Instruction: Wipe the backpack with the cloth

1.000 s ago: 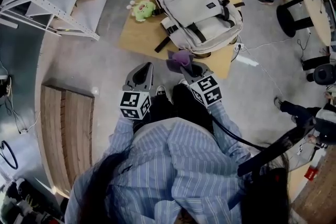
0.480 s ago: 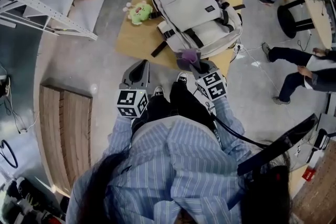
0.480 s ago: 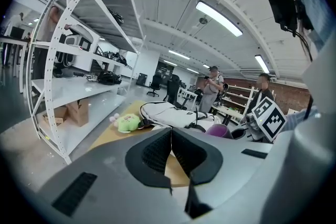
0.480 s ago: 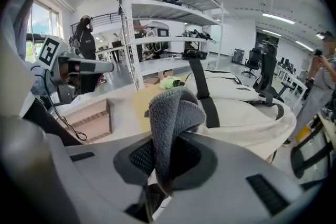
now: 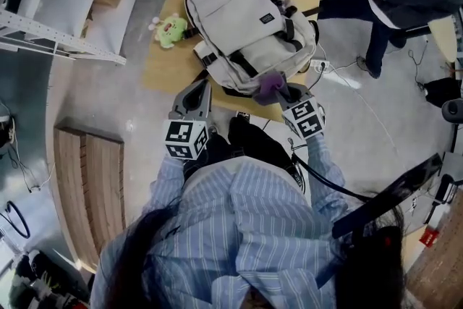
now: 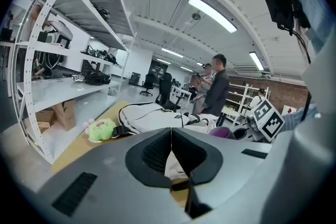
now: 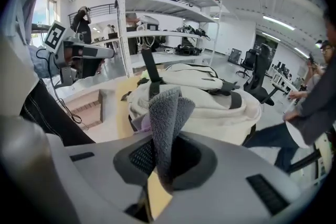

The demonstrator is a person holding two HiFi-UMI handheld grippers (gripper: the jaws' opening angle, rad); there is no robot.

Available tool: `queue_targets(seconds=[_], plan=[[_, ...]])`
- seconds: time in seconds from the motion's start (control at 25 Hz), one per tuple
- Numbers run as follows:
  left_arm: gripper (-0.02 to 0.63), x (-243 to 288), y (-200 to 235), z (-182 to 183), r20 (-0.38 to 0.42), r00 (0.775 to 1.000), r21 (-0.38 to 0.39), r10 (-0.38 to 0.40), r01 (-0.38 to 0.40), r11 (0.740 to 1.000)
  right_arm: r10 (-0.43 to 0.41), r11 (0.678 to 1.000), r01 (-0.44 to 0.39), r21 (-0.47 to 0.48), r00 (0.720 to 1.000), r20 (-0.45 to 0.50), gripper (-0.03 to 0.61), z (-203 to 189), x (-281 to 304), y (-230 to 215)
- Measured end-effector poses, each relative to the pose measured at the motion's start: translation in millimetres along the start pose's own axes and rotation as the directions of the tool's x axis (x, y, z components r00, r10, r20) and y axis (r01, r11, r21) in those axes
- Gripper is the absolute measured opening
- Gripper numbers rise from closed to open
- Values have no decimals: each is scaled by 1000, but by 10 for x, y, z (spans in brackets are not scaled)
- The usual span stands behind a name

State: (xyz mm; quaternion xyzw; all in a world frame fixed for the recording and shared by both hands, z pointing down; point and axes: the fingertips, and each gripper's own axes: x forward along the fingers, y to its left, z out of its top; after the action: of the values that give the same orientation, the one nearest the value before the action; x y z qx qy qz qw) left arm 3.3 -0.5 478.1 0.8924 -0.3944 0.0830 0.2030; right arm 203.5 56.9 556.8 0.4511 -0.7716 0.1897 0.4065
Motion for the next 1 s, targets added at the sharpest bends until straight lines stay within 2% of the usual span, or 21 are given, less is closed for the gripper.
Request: queue_targets(seconds=[0.4, 0.76, 1.0], plan=[[6, 599, -313, 152, 10, 1000, 13, 24, -24, 1000, -38, 999, 38, 38, 999, 1, 41, -276, -119, -1054], [6, 877, -412, 231, 21, 998, 13, 63, -64, 998, -79, 997, 79, -9, 997, -16, 41, -325, -112, -1897], [6, 874, -379, 200, 2, 997, 14, 74, -74, 997, -95, 995, 93, -40, 994, -46, 41, -268, 20, -2192]])
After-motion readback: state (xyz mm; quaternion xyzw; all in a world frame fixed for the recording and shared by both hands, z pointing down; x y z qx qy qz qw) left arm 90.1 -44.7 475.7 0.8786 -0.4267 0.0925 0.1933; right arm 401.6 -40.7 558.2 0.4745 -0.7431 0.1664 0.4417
